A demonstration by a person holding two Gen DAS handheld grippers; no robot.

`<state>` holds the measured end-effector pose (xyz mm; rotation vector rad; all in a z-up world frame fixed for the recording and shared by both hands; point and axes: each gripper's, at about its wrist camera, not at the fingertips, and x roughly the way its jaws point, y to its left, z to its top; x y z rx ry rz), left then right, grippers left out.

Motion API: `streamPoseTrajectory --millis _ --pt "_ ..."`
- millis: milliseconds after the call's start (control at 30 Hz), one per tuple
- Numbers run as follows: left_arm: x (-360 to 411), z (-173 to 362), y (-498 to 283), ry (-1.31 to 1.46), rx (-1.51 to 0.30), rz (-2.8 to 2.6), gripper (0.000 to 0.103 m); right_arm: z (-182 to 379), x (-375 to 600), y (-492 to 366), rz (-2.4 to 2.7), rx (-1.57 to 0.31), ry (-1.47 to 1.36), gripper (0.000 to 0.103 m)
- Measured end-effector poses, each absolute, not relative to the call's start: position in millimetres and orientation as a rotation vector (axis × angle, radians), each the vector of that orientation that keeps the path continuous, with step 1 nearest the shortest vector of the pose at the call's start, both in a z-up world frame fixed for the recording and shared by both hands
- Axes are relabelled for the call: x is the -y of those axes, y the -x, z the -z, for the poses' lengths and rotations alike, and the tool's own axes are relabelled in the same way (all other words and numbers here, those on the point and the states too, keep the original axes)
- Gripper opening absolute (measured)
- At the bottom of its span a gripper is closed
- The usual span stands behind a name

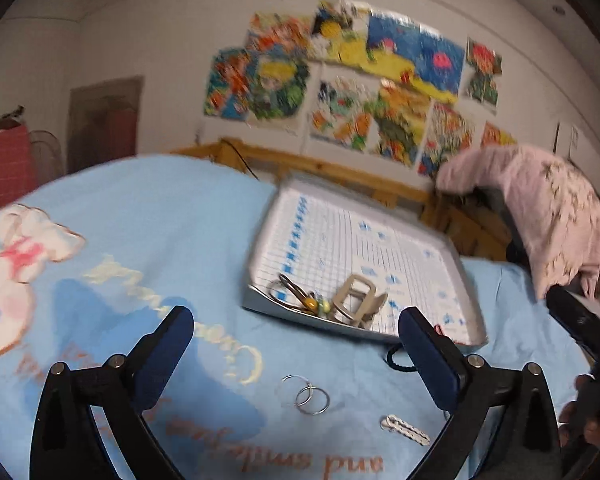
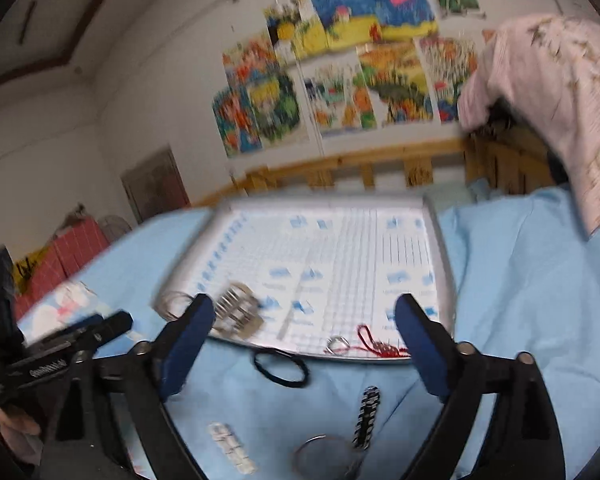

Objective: Organize jewelry
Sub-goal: 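Withdraw both tools from the tray toward the remaining jewelry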

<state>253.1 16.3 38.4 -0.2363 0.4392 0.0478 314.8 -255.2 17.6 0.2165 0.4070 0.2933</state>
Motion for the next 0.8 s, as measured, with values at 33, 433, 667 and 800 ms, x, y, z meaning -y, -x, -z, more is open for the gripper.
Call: streamPoseTrajectory --millis 33,433,667,800 --pt "-19 -43 -242 0.228 -0.420 -0.047 0.103 -27 258 -302 -0.300 -0.377 -0.223 0.100" --pt "-21 -41 -142 0.124 -0.364 0.012 0.103 -40 254 -155 -0.291 -0.219 -0.139 0.102" --pt "3 -4 -119 0.046 -0.436 0.119 0.103 -17 260 -91 -0.184 -0.298 -0.003 0.102" --pt "22 7 -116 -0.024 -0.466 0.153 0.103 -10 273 -71 -0.123 -0.364 0.022 0.102"
